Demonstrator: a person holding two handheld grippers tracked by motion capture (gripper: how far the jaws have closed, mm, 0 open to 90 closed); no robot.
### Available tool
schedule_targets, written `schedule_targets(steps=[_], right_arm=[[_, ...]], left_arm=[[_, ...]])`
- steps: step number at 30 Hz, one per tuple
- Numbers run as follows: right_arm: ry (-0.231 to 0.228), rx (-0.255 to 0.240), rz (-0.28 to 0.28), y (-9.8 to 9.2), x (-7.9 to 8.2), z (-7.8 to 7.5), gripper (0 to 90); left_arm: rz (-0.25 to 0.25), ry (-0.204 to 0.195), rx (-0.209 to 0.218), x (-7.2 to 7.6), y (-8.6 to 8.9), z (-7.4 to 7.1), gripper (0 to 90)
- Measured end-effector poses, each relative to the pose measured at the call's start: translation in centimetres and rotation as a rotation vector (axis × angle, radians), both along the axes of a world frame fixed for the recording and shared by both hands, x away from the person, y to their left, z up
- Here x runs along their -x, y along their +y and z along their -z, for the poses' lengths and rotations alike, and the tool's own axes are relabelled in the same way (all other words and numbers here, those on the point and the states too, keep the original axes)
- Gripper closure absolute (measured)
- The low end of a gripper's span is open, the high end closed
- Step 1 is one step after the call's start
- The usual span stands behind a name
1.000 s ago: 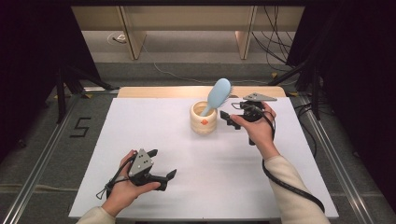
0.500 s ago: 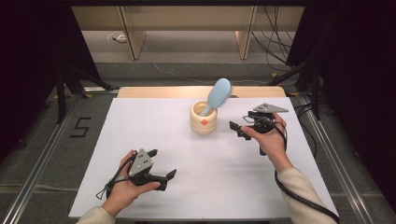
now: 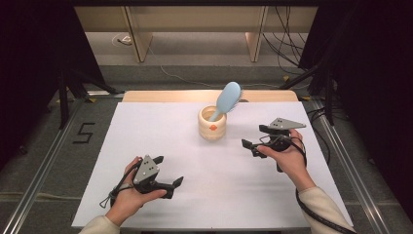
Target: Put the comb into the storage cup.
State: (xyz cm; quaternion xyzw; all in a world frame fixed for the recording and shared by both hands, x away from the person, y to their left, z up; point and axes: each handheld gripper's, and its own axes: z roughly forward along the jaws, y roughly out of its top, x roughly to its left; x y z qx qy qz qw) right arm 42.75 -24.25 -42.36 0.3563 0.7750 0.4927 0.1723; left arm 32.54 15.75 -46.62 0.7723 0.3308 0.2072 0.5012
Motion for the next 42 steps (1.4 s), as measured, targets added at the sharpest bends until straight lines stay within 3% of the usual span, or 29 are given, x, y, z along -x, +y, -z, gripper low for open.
schedule_targets(steps=[16, 42], right_arm=[[0.014, 0.033, -0.071, -1.0, 3.4, 1.0, 7.6], [0.029, 0.037, -0.026, -4.3, 6.9, 3.0, 7.7]], left_arm=[[-0.003, 0.001, -0.006, -0.1, 0.2, 0.1, 3.3], [-0.010, 0.006, -0.008, -0.2, 0.3, 0.2, 3.3]])
